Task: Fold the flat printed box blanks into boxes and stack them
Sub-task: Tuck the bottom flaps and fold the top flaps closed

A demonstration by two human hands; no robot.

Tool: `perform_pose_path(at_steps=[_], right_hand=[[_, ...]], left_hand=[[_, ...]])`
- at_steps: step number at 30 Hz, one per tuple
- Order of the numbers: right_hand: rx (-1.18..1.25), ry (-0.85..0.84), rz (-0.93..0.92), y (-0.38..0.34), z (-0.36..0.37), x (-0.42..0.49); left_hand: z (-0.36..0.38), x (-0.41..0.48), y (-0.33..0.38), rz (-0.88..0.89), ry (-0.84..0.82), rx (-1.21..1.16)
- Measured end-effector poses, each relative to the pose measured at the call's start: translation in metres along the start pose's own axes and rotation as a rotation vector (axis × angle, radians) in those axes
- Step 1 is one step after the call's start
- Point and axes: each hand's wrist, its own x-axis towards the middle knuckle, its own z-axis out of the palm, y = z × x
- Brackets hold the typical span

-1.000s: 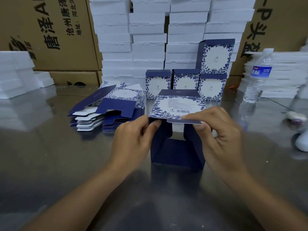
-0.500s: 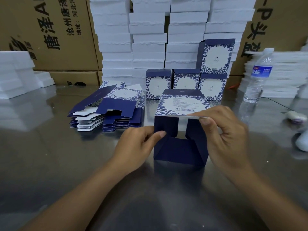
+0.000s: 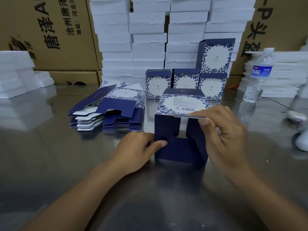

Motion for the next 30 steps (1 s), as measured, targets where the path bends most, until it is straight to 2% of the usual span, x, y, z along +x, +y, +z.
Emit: perform_pose_path(at_steps=[6, 11, 18, 26, 30], right_hand=[[-0.003, 0.001, 0.003, -0.0001, -0.0011, 0.0001], [-0.010, -0.006, -0.007, -0.0016, -0.0008, 0.0007], [-0.020, -0.006, 0.017, -0.0028, -0.0021, 0.0010], [-0.025, -0.007, -0.002, -0.0035, -0.0026, 0.0014], [-0.116, -0.118, -0.078, 0.0026, -0.0066, 0.0024]], left_hand=[[0.0001, -0.0006, 0.0022, -0.018, -0.009, -0.029], [-0.0035, 0.0000, 0.0002, -0.075, -0.162, 0.081], [0.0000, -0.0013, 0.0014, -0.062, -0.106, 0.033], [-0.0040, 0.0012, -0.0048, -0.045, -0.207, 0.051], [-0.0019, 0.0007, -0.0056, -0.037, -0.167, 0.032]])
